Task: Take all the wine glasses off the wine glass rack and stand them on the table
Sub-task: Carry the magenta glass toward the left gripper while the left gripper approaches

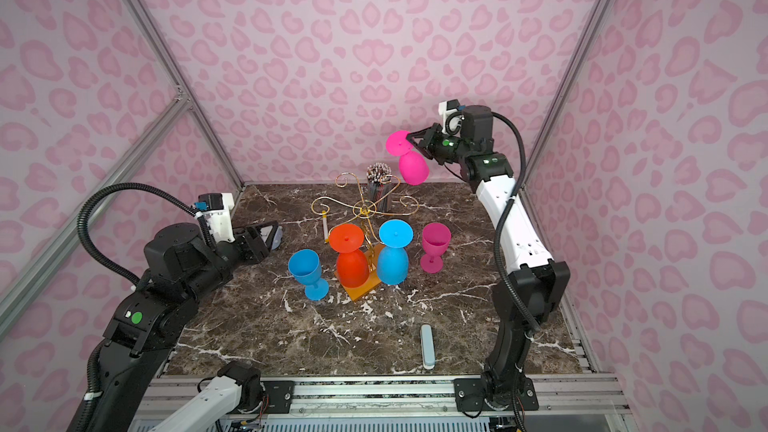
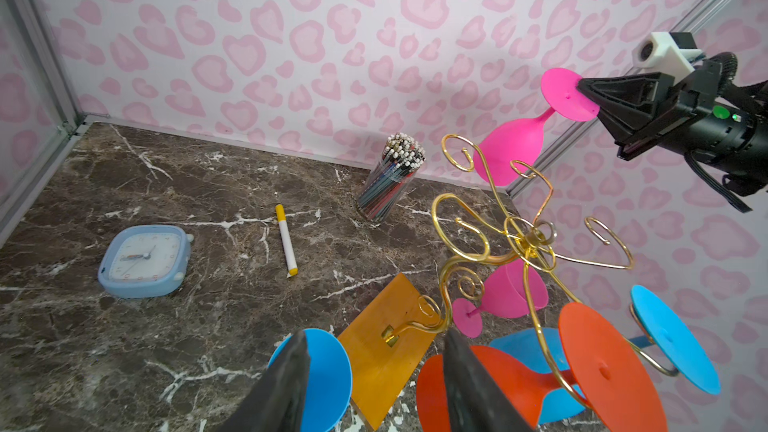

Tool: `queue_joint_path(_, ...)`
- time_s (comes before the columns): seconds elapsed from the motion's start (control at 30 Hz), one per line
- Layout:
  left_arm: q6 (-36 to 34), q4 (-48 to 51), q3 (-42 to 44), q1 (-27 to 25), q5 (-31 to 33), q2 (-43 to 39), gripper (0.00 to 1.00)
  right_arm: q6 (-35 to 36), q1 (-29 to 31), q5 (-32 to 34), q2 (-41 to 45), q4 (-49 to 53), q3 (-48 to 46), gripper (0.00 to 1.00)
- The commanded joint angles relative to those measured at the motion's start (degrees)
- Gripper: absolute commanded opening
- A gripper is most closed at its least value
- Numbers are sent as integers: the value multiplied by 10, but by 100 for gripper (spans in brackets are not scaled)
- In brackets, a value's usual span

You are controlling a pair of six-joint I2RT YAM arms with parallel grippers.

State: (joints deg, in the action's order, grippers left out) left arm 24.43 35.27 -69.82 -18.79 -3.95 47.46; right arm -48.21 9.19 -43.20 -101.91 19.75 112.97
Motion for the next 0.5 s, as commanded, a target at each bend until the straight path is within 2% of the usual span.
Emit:
queue_joint_path(0.0, 25, -48, -23, 1, -104, 25, 55, 20, -29, 18, 60, -58, -64, 0)
queue_joint_path(0.07, 47, -67, -39, -1, -160, 48, 55, 41, -48, 26, 109, -60, -110, 0)
queue_joint_path(0.2, 98, -125, -59, -4, -220, 81, 56, 100, -69, 43, 204, -56, -190, 0)
queue_joint_path(0.37, 167, -205, -69, -18, -264, 122, 57, 224, -81, 79, 314, -20, -252, 0)
queue_joint_path(0.47, 207, -223, -96, -30, -259, 148, 57, 295, -81, 86, 371, -21, -292, 0)
